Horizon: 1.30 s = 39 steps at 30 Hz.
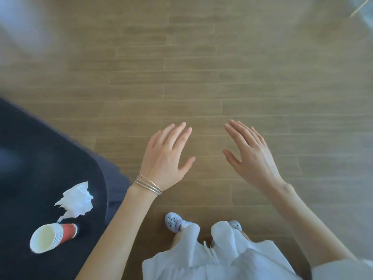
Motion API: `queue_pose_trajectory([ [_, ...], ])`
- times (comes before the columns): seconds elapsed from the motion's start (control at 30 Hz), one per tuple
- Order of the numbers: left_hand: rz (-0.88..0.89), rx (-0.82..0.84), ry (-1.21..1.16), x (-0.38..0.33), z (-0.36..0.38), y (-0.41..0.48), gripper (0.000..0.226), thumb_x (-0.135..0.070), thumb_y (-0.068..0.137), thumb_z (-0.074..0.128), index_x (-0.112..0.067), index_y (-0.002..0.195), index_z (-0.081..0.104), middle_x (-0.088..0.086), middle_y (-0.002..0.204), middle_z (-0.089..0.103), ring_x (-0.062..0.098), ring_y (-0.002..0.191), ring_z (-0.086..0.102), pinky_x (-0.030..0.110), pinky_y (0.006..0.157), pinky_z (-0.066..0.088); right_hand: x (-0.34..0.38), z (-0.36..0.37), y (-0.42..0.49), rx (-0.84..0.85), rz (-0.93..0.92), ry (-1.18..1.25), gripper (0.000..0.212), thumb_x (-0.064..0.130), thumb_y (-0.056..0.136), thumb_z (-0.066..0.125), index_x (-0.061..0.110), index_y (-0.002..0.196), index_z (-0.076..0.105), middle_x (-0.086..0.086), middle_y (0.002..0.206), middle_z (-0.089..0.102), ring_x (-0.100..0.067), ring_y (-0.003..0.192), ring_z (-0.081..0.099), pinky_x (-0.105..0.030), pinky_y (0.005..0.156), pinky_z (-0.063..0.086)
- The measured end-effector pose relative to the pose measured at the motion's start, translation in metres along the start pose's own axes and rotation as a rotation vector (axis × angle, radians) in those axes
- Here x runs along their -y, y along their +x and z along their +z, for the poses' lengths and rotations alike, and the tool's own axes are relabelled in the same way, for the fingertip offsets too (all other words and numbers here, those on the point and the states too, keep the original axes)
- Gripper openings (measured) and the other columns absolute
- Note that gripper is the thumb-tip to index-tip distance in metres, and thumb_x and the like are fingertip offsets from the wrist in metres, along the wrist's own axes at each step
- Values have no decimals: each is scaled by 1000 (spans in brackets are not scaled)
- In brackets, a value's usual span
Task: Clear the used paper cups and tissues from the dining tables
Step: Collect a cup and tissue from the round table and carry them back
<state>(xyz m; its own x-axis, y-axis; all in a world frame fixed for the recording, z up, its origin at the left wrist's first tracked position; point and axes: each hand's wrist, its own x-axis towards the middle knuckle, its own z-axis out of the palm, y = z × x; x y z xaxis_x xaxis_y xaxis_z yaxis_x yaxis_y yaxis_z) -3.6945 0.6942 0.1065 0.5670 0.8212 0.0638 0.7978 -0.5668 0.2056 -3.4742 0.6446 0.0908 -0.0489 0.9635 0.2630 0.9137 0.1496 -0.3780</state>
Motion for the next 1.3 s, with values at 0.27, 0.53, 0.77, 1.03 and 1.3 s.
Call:
queue_pose_trajectory([
  [0.27,328,103,-57,-169,28,99,64,-49,86,50,-21,142,34,-4,148,35,18,135,32,36,108,30,-133,-108,-105,-104,297,-112,56,21,84,66,9,134,45,-10,140,45,-25,129,43,-45,108,32],
  [0.53,624,90,-52,-315,35,187,63,-51,86,48,-26,141,33,-9,146,36,12,133,33,31,107,26,-229,-206,-168,-153,554,-241,48,25,85,64,13,130,51,-6,134,52,-24,127,46,-45,107,33],
  [0.77,820,46,-71,-411,45,268,63,-49,86,52,-23,141,35,-5,147,36,17,133,33,35,106,26,-295,-265,-168,-416,656,-358,47,21,83,67,11,127,54,-6,129,57,-24,123,50,-44,105,36],
  [1.03,1030,45,-44,-502,61,387,67,-53,88,44,-26,145,22,-7,152,23,15,139,21,34,110,18,-380,-298,-144,-444,883,-430,56,19,81,69,9,132,48,-11,138,48,-29,130,42,-47,109,29],
  [1.3,1189,-50,-69,-607,38,508,67,-49,87,50,-24,144,26,-3,151,27,17,138,24,35,108,20,-468,-381,-105,-520,981,-516,55,22,85,64,12,135,45,-7,141,45,-24,132,39,-42,113,24],
])
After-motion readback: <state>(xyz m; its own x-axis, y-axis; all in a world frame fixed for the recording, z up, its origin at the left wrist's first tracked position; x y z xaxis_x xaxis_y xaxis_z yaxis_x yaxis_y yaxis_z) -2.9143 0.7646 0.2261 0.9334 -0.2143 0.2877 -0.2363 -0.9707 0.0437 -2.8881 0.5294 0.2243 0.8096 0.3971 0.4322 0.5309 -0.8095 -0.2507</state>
